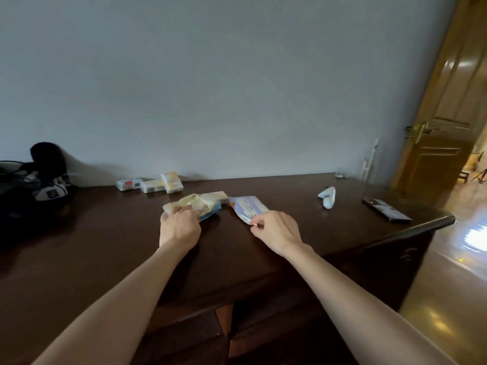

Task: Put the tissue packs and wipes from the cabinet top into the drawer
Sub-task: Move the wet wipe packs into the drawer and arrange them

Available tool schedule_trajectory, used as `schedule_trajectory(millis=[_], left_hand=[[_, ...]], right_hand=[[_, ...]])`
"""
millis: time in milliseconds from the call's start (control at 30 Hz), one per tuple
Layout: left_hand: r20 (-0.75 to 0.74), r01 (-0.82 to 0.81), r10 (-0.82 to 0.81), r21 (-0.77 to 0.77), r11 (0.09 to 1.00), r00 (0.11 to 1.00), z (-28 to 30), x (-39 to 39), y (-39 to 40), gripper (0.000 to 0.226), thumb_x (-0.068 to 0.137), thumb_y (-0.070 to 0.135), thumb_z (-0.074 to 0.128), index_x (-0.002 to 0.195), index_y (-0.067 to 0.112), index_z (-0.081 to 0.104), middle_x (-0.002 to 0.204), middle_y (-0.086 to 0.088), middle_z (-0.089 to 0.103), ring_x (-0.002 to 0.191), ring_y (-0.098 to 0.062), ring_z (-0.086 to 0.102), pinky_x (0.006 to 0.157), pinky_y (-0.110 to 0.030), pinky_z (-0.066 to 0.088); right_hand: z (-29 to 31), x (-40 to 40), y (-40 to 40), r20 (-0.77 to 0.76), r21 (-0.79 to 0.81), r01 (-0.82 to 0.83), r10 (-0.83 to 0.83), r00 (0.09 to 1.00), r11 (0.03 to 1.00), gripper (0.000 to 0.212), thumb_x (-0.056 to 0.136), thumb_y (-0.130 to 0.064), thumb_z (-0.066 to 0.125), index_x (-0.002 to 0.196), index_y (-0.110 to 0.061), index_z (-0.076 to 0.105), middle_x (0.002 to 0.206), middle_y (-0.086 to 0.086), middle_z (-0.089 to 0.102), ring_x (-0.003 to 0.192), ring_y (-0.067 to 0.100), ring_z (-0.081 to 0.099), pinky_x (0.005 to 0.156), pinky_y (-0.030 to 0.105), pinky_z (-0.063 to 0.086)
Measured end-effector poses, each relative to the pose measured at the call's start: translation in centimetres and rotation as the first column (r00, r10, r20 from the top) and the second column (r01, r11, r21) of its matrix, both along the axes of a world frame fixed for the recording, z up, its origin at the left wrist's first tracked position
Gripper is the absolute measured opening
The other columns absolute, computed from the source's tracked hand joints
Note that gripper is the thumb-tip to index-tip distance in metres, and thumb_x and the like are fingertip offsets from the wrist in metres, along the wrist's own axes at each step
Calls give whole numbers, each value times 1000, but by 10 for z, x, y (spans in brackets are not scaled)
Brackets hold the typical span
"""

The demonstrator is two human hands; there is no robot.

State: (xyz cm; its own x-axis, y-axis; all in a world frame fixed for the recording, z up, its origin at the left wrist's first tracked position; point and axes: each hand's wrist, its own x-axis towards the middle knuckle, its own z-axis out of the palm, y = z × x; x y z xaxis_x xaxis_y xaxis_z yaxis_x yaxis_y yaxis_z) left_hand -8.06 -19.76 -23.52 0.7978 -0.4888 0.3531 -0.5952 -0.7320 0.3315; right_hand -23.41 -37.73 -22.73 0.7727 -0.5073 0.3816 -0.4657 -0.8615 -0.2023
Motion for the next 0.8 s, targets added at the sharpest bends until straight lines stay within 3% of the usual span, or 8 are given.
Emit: schedule_trajectory(millis=[100, 233, 333, 467, 533, 600, 700, 800], left_hand=[[-67, -5, 5, -6, 1000, 998, 4, -37, 22, 27, 102, 26, 44, 114, 14, 66, 119, -11, 66, 106, -31, 61, 85, -38, 42], [-41, 32, -31, 3, 999, 999, 6, -104, 67, 28, 101, 34, 45, 110, 17, 66, 117, -6, 67, 105, -31, 61, 75, -38, 43], [146, 54, -44, -63, 997, 988, -9, -154, 121, 33, 100, 38, 49, 119, 23, 72, 137, 10, 61, 126, -20, 53, 86, -39, 50], [416, 175, -102, -141, 974, 904, -59, -202, 198, 33, 97, 35, 53, 118, 21, 75, 131, 6, 65, 125, -21, 55, 88, -39, 54], [437, 202, -111, -169, 965, 893, -95, -217, 230, 32, 99, 36, 52, 124, 24, 70, 132, 4, 63, 124, -22, 55, 86, -37, 53], [376, 196, -117, -180, 964, 919, -131, -232, 255, 31, 100, 34, 54, 126, 25, 69, 134, 2, 62, 123, -24, 57, 85, -38, 56], [190, 98, -65, -171, 980, 980, -183, -250, 288, 28, 100, 29, 60, 126, 23, 71, 142, 4, 58, 124, -22, 57, 82, -41, 60], [17, -57, 62, -201, 978, 998, -219, -256, 310, 27, 98, 25, 62, 123, 22, 72, 144, 6, 56, 127, -20, 57, 77, -37, 60]], right_hand=[[-12, -35, 32, 257, 185, -31, -18, 966, 982, 15, 88, -30, 72, 99, -34, 80, 99, -13, 78, 96, 9, 72, 85, 31, 55], [-29, -62, 94, 628, 280, -223, -2, 778, 934, 11, 84, -19, 76, 88, -29, 74, 82, -15, 75, 79, 2, 71, 76, 35, 59], [-50, -81, 155, 764, 255, -430, 92, 639, 866, 12, 82, -21, 73, 91, -30, 70, 86, -20, 72, 81, 2, 71, 71, 27, 60], [-97, -113, 218, 786, 125, -616, 301, 540, 778, 13, 81, -17, 71, 93, -20, 68, 86, -17, 68, 79, 5, 68, 74, 18, 53], [-133, -133, 237, 732, 144, -663, 372, 571, 735, 15, 80, -12, 73, 93, -14, 67, 85, -12, 68, 80, 4, 66, 76, 18, 52], [-171, -152, 251, 671, 273, -689, 381, 636, 671, 22, 78, -7, 75, 96, -14, 64, 86, -13, 67, 82, 6, 67, 76, 22, 54], [-215, -172, 270, 560, 512, -650, 356, 748, 562, 34, 79, -5, 75, 103, -22, 59, 90, -15, 67, 86, 8, 69, 75, 20, 54], [-239, -175, 276, 439, 643, -569, 361, 823, 512, 32, 81, -11, 74, 103, -29, 60, 92, -15, 69, 84, 8, 70, 74, 23, 54]])
